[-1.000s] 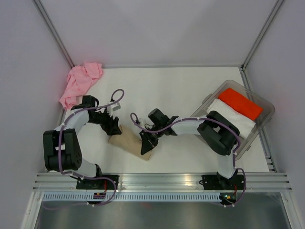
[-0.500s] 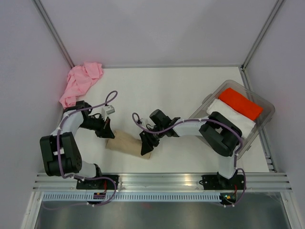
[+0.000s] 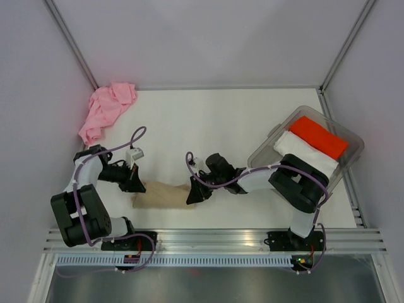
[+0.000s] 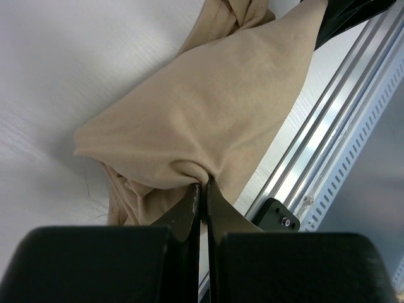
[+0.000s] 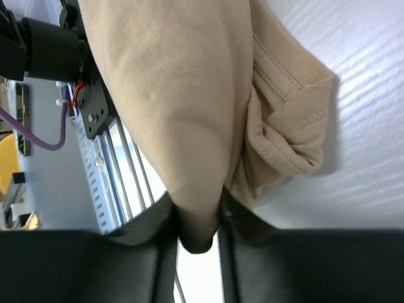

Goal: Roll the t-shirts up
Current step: Roll the tshirt

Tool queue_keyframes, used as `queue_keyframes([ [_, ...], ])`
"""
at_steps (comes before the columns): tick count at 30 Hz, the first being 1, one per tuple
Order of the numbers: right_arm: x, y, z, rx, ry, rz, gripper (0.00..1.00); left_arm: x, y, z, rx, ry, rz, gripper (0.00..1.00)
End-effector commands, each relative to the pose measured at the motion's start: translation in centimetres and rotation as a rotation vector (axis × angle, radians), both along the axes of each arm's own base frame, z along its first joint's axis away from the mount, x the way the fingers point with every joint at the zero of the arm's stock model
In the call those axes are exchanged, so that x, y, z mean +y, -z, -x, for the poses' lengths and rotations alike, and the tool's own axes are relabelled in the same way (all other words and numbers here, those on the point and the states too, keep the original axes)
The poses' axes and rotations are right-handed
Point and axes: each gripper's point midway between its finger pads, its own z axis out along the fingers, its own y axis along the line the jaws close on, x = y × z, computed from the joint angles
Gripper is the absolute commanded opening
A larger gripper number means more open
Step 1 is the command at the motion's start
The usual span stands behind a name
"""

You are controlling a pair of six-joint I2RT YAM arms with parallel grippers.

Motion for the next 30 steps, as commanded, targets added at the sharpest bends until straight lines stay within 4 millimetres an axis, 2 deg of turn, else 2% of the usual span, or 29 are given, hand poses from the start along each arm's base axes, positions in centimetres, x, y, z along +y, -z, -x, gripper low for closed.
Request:
queue_keyframes([
  [1, 2.1, -3.8, -2.6, -0.106, 0.102, -0.128, 0.26, -0.5, -0.9, 0.0, -0.077, 0.038, 0.045, 0.02],
  [2, 2.3, -4.3, -3.0, -0.118, 0.119, -0.136, 0.16, -0.5, -1.0, -0.3, -0.095, 0.038, 0.048, 0.02],
  [5, 2.3, -5.1, -4.0, -0.149, 0.168, -0.129, 0.00, 0.0, -1.0, -2.6, -0.207, 0.046, 0.018, 0.02],
  [7, 1.7, -5.8, -4.8, -0.188, 0.220, -0.109, 0.00, -0.4, -1.8, -3.9, -0.251, 0.058, 0.029, 0.02],
  [10, 0.2, -6.4, -6.8, -0.269, 0.315, -0.037, 0.00, -1.4, -3.6, -7.1, -0.339, 0.088, 0.042, 0.02],
  [12, -0.4, -7.3, -8.2, -0.309, 0.355, -0.002, 0.00, -1.9, -4.7, -9.9, -0.399, 0.091, 0.033, 0.02],
  [14, -1.0, -8.5, -10.1, -0.371, 0.406, 0.017, 0.00, -3.5, -6.2, -11.8, -0.456, 0.137, 0.047, 0.02],
  [17, -3.3, -9.4, -12.2, -0.457, 0.489, 0.090, 0.00, -5.0, -8.3, -14.1, -0.523, 0.145, 0.081, 0.02],
  [19, -4.9, -9.6, -12.1, -0.485, 0.510, 0.136, 0.00, -5.5, -9.4, -14.2, -0.560, 0.158, 0.111, 0.02],
  [22, -5.3, -9.5, -10.7, -0.461, 0.471, 0.128, 0.00, -5.3, -9.0, -12.6, -0.589, 0.182, 0.086, 0.02],
  [23, -5.2, -8.6, -9.7, -0.421, 0.449, 0.123, 0.00, -5.3, -7.2, -10.7, -0.538, 0.192, 0.080, 0.02],
  [24, -4.8, -8.1, -9.1, -0.411, 0.429, 0.119, 0.00, -5.1, -6.3, -9.8, -0.554, 0.230, 0.050, 0.02],
  [25, -4.5, -7.3, -8.3, -0.397, 0.407, 0.125, 0.00, -4.9, -5.1, -7.7, -0.507, 0.235, 0.046, 0.02],
  [26, -4.1, -6.7, -7.7, -0.386, 0.382, 0.126, 0.00, -4.7, -4.4, -6.8, -0.494, 0.247, 0.037, 0.02],
  [27, -2.9, -5.9, -6.2, -0.349, 0.315, 0.104, 0.00, -4.3, -3.7, -6.3, -0.497, 0.267, 0.015, 0.02],
  [30, -1.2, -5.2, -4.3, -0.270, 0.218, 0.034, 0.00, -2.9, -1.8, -4.5, -0.412, 0.245, 0.008, 0.02],
])
